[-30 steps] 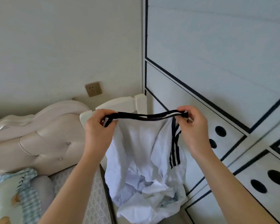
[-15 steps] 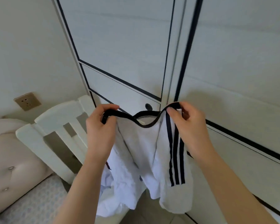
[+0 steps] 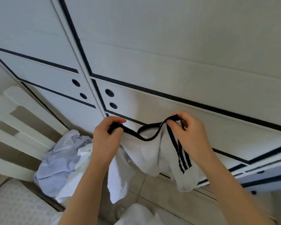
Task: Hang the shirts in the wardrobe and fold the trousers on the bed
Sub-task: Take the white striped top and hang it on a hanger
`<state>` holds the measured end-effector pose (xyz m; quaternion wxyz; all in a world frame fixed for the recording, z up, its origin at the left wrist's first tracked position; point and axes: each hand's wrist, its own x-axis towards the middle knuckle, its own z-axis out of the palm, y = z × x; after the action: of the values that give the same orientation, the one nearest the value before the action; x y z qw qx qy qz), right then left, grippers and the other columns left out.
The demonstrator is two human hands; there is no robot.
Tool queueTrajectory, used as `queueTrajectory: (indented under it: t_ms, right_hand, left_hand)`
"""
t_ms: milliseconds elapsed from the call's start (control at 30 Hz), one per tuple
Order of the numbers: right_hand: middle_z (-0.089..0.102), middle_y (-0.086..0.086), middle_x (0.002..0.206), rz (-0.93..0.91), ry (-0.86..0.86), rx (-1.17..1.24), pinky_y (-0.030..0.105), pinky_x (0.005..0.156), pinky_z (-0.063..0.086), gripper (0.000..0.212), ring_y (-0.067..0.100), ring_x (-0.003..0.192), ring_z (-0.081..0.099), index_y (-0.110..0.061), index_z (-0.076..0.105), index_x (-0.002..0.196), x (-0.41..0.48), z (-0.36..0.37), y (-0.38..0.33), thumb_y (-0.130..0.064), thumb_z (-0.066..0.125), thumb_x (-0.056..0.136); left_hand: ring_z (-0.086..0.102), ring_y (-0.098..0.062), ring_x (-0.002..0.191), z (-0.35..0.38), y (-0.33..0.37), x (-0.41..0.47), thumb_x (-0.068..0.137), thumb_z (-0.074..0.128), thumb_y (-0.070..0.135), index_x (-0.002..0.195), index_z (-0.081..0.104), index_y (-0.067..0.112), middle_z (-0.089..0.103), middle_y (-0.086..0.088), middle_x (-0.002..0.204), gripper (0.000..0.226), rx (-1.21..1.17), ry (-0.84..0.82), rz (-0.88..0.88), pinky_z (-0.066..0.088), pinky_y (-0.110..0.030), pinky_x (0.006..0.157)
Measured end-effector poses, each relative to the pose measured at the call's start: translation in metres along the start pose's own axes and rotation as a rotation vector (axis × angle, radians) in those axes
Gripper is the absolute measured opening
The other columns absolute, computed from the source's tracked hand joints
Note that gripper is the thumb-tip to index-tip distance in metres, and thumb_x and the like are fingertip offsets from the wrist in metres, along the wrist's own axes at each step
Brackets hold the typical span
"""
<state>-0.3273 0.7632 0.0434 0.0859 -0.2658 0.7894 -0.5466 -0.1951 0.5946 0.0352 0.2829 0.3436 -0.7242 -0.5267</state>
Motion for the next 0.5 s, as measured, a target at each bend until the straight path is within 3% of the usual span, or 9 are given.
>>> queueTrajectory:
  t_ms: [167,300,333,433,500]
  right_hand:
    - [0.066,-0.019,0.092,0.022,-0.04,-0.12,0.003,0.076,0.041,0.022,-0.009,0.087,0.059,-0.025,0.069,0.094,-0.027,-0.065,0.039,-0.005,0.059,0.091]
    - [0.07,-0.011,0.096,0.046,-0.067,-0.17,0.016,0.085,0.047,0.034,0.001,0.093,0.062,-0.026,0.071,0.092,-0.043,-0.105,0.056,0.003,0.054,0.089]
    - [0.07,-0.01,0.097,0.04,-0.062,-0.194,0.018,0.086,0.047,0.034,0.003,0.093,0.061,-0.026,0.071,0.092,-0.046,-0.114,0.059,0.004,0.055,0.089]
    - [0.065,-0.009,0.099,-0.03,-0.011,-0.29,0.022,0.087,0.045,0.03,0.009,0.098,0.056,-0.024,0.075,0.093,-0.053,-0.137,0.071,0.002,0.061,0.086]
    - [0.056,-0.011,0.099,-0.057,0.04,-0.342,0.015,0.086,0.039,0.029,0.009,0.099,0.051,-0.027,0.076,0.093,-0.059,-0.15,0.08,-0.001,0.065,0.085]
  left_hand:
    - [0.041,-0.007,0.052,0.075,0.008,-0.038,0.087,0.059,0.002,0.089,0.072,0.022,0.065,0.007,0.078,0.023,0.0,-0.173,0.027,0.035,-0.013,0.05]
    - [0.042,-0.003,0.047,0.132,0.014,-0.061,0.089,0.065,0.015,0.09,0.07,0.026,0.066,0.014,0.082,0.012,0.059,-0.344,0.076,0.036,-0.012,0.052]
    - [0.048,0.0,0.053,0.145,0.016,-0.067,0.089,0.066,0.017,0.093,0.07,0.028,0.067,0.016,0.085,0.013,0.076,-0.395,0.084,0.038,-0.01,0.057]
    - [0.058,0.009,0.095,0.182,0.022,-0.078,0.089,0.067,0.02,0.107,0.067,0.031,0.067,0.02,0.102,0.022,0.142,-0.581,0.11,0.039,-0.003,0.08]
    - [0.058,0.007,0.104,0.202,0.026,-0.083,0.091,0.065,0.02,0.11,0.067,0.032,0.067,0.022,0.105,0.023,0.165,-0.697,0.153,0.042,-0.008,0.087]
